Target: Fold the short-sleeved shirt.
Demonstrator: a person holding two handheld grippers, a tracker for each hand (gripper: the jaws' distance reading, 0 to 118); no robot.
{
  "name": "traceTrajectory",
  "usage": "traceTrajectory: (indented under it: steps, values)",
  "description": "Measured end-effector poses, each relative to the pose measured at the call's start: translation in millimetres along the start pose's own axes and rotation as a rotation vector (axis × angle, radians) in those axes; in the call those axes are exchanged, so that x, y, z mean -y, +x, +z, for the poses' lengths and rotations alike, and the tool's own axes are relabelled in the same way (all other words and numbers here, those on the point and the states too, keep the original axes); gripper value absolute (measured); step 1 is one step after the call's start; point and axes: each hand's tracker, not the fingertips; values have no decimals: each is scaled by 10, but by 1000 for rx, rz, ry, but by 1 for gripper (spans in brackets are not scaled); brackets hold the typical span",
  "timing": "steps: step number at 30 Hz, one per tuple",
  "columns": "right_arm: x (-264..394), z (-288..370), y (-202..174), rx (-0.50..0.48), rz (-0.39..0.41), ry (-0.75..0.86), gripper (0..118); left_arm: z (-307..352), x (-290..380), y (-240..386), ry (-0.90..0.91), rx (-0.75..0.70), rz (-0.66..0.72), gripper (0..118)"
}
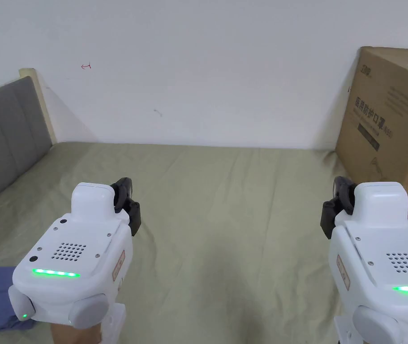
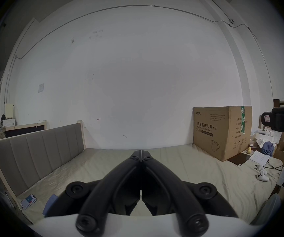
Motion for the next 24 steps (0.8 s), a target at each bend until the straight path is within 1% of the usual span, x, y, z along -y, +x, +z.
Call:
traceTrajectory:
  steps: [22,23,24]
  values:
    - [-6,30,2,6,4,4,0,7,-3,-22,-5,-3,6,0]
    - [-1,29,3,9,5,4,0,7,-2,-24,-6,-7,12,2]
    - [1,27,4,14,7,1,10,7,-6,-27,-9,-18,16,18]
